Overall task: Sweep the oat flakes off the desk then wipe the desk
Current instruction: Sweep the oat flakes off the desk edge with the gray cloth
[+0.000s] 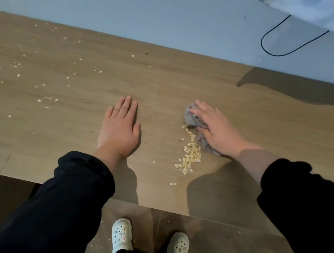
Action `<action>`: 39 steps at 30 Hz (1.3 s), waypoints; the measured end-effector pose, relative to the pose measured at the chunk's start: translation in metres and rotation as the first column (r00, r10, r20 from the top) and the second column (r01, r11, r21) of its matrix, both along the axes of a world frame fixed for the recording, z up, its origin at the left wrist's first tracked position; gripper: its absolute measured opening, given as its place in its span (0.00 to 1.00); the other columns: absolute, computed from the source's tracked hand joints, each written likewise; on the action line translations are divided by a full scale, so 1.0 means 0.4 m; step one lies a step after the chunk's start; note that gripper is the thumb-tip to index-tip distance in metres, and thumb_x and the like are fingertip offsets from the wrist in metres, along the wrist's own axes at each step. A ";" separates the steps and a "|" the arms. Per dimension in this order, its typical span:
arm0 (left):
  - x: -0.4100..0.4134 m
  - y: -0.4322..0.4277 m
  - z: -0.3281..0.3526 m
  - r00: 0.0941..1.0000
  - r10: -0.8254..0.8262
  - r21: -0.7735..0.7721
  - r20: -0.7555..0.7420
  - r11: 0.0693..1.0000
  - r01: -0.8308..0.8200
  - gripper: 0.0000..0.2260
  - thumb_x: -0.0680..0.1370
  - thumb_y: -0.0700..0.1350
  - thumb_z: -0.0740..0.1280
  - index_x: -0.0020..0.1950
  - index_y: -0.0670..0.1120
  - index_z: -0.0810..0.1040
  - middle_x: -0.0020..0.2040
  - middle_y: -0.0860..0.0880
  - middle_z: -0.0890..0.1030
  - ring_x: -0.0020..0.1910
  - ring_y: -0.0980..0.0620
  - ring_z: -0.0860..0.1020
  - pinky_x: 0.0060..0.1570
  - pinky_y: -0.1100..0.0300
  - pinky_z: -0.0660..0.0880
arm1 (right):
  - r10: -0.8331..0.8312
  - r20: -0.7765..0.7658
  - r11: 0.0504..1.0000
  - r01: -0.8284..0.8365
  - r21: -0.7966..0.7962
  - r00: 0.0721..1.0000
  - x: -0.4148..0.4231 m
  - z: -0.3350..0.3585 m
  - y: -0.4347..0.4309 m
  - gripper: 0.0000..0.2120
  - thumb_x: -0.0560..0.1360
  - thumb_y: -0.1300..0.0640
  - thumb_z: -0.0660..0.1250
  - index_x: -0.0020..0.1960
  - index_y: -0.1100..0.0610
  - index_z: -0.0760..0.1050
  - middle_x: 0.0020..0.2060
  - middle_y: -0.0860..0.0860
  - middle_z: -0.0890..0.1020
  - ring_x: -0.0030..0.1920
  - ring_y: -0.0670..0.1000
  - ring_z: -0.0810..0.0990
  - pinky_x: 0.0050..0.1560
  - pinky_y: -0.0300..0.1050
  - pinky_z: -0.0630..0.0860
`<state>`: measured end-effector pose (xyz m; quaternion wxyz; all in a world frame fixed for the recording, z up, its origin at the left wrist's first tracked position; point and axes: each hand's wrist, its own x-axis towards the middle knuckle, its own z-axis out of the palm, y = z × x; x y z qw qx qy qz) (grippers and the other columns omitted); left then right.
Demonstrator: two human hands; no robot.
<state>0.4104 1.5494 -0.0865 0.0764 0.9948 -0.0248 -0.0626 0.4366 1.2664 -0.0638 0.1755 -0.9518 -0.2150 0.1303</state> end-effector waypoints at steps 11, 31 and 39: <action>0.000 0.001 0.003 1.000 -0.017 0.011 -0.003 1.000 0.017 0.27 0.82 0.50 0.49 0.79 0.46 0.49 0.80 0.46 0.46 0.78 0.49 0.42 0.76 0.51 0.42 | -0.239 0.057 0.971 0.239 0.009 0.969 -0.031 -0.010 -0.017 0.28 0.79 0.64 0.59 0.77 0.50 0.58 0.78 0.48 0.54 0.78 0.49 0.50 0.77 0.52 0.46; 0.000 0.006 -0.004 0.999 -0.044 -0.023 0.024 0.999 0.045 0.26 0.82 0.49 0.50 0.79 0.45 0.51 0.80 0.46 0.48 0.78 0.48 0.43 0.76 0.49 0.44 | -0.455 -0.006 0.887 0.454 0.088 0.891 -0.045 0.006 -0.069 0.26 0.80 0.66 0.57 0.75 0.50 0.63 0.78 0.48 0.56 0.78 0.49 0.50 0.77 0.53 0.42; 0.005 0.019 0.004 0.992 -0.125 -0.136 -0.017 0.983 0.122 0.26 0.81 0.45 0.55 0.79 0.46 0.54 0.80 0.47 0.47 0.78 0.49 0.42 0.75 0.48 0.42 | -0.680 0.055 0.732 0.676 0.085 0.731 -0.267 -0.031 0.022 0.26 0.78 0.68 0.58 0.75 0.55 0.63 0.78 0.50 0.58 0.78 0.49 0.51 0.78 0.50 0.44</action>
